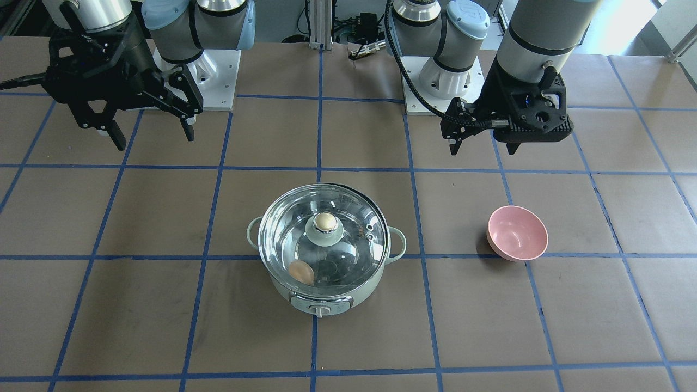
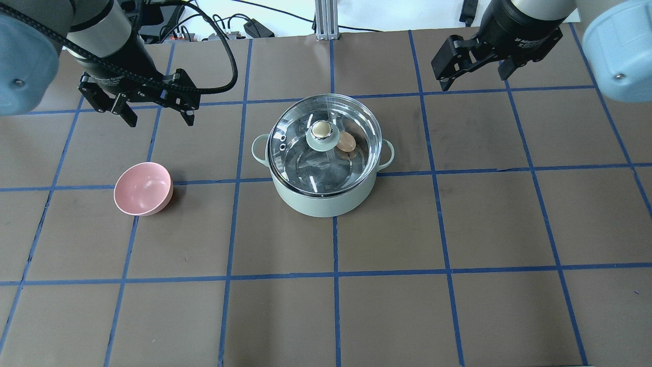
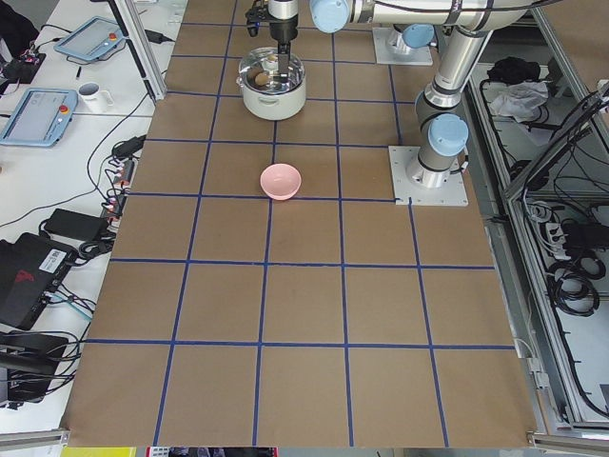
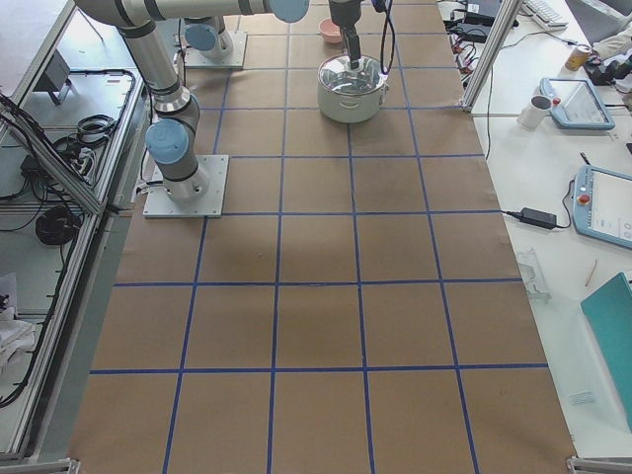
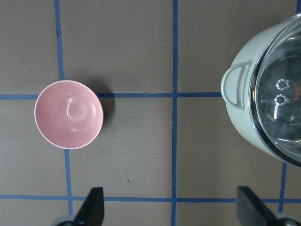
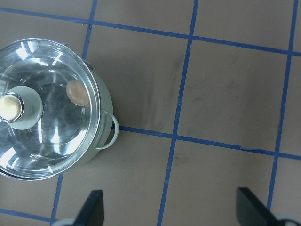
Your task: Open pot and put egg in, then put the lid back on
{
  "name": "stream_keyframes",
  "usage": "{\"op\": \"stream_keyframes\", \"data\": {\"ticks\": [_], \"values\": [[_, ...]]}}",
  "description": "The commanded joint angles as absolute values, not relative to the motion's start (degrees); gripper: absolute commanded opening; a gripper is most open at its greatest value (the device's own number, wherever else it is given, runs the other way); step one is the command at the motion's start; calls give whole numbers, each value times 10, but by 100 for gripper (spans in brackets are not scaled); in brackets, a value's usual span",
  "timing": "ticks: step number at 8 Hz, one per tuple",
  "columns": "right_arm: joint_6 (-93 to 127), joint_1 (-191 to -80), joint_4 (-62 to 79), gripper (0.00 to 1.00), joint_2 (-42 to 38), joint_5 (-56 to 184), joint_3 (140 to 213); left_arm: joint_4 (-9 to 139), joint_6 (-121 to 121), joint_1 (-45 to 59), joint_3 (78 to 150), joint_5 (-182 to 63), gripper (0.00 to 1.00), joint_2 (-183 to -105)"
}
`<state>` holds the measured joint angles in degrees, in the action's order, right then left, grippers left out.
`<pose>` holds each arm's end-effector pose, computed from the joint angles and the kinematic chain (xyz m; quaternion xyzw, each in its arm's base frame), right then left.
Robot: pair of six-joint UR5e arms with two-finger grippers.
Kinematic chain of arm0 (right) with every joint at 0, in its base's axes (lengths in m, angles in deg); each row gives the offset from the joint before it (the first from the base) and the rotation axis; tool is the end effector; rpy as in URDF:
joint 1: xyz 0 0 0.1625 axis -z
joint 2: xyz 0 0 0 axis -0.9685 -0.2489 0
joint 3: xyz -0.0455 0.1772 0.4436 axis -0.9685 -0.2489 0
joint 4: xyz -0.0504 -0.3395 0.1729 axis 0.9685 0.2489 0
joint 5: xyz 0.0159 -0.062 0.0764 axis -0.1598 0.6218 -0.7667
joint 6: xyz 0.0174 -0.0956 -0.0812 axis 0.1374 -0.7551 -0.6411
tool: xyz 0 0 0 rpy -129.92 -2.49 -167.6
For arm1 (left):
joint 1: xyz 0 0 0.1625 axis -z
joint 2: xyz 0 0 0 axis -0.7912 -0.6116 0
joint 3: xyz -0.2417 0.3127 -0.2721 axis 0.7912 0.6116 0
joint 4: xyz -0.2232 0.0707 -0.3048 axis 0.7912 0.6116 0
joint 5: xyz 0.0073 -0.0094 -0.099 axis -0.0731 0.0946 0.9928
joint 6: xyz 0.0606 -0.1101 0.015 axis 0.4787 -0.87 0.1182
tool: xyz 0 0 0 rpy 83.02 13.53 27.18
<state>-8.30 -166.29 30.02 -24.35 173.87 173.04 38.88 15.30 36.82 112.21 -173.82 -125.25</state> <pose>0.1456 -0.4645 0.5542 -0.0860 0.9911 -0.0997 0.0189 -0.1203 -0.4691 0.5185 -0.0024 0.9997 -0.0043 0.0231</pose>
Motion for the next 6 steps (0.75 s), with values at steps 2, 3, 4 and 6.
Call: {"op": "stream_keyframes", "data": {"ticks": [2,3,4,6], "values": [[-78,-1662,297,100,-243,1739,1731,389,153,368,1122,-1738,100,-1253],[-78,-1662,295,100,-244,1740,1731,389,153,368,1122,-1738,100,-1253],[-83,-1662,296,100,-244,1740,1731,389,153,368,1122,-1738,100,-1253],[-83,-1662,296,100,-244,1740,1732,389,153,368,1122,-1738,100,-1253]]}}
